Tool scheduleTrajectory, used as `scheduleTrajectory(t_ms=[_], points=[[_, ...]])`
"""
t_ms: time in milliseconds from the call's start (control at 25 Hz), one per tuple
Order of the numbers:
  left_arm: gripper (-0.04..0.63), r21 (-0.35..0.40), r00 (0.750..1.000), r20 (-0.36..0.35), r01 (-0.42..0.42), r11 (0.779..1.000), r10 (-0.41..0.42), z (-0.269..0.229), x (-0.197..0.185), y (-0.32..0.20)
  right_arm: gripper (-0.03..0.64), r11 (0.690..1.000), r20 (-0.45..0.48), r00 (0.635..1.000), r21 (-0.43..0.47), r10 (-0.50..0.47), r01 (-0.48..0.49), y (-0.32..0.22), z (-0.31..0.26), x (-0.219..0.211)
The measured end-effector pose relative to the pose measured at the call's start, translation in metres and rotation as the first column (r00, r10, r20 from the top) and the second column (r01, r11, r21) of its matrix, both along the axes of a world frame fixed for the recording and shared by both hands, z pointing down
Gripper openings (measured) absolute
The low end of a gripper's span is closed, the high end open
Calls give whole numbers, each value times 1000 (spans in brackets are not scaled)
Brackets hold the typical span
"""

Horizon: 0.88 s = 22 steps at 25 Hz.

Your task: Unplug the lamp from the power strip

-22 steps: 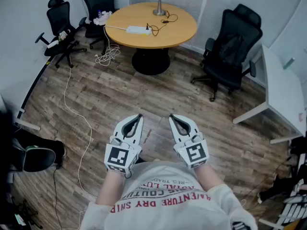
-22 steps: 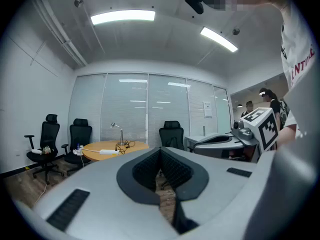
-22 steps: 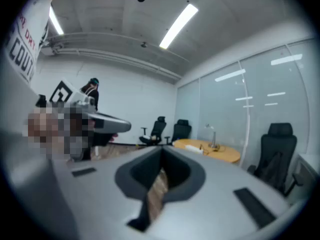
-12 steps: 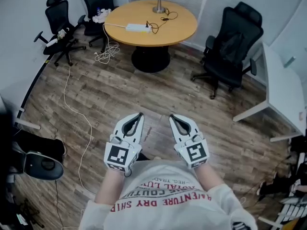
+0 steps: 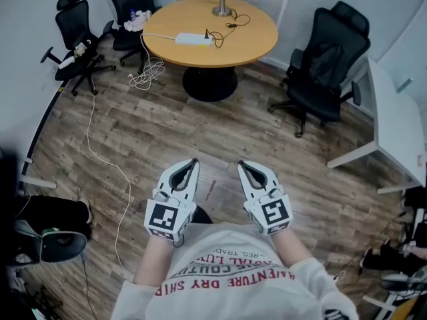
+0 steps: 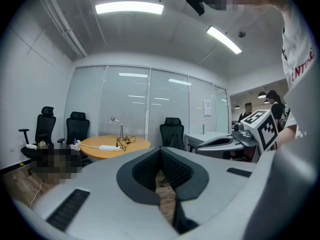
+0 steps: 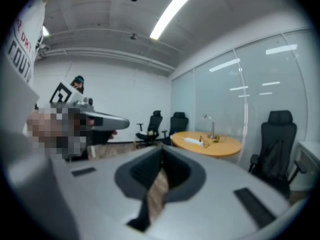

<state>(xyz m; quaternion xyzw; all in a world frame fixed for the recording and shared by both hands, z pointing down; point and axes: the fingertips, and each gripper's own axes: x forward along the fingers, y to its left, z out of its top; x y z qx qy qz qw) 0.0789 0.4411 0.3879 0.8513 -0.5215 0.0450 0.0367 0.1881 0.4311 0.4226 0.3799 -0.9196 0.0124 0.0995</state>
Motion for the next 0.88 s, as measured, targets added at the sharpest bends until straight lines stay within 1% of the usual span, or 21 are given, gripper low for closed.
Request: scheduleTrajectory(t_ms=[160,400,520,640,760,880], points=[[28,0,1000,-2,-11,1000,11,-2,-33,-40,29,999,-14,999,-14,38,-39,-39,3,-28],[28,6,998,1,-68,998,68,-10,-93,-97,29,995,-3,995,-12,100,-100,-98,-9,-84],[28,-4,997,2,-83,997,83,-8,-120,-120,29,990,-1,991,-23,136,-136,-123,-9,-108],[26,-17,996,-2,-95,995,94,-4,-141,-140,29,986,-10,987,-43,163,-163,-144,-4,-125],[28,-41,996,-17,-88,995,87,2,-159,-160,29,980,-22,983,-73,184,-185,-165,3,-136],[28,-62,997,-31,-75,995,74,11,-169,-180,29,981,-40,986,-105,160,-164,-186,13,-146]])
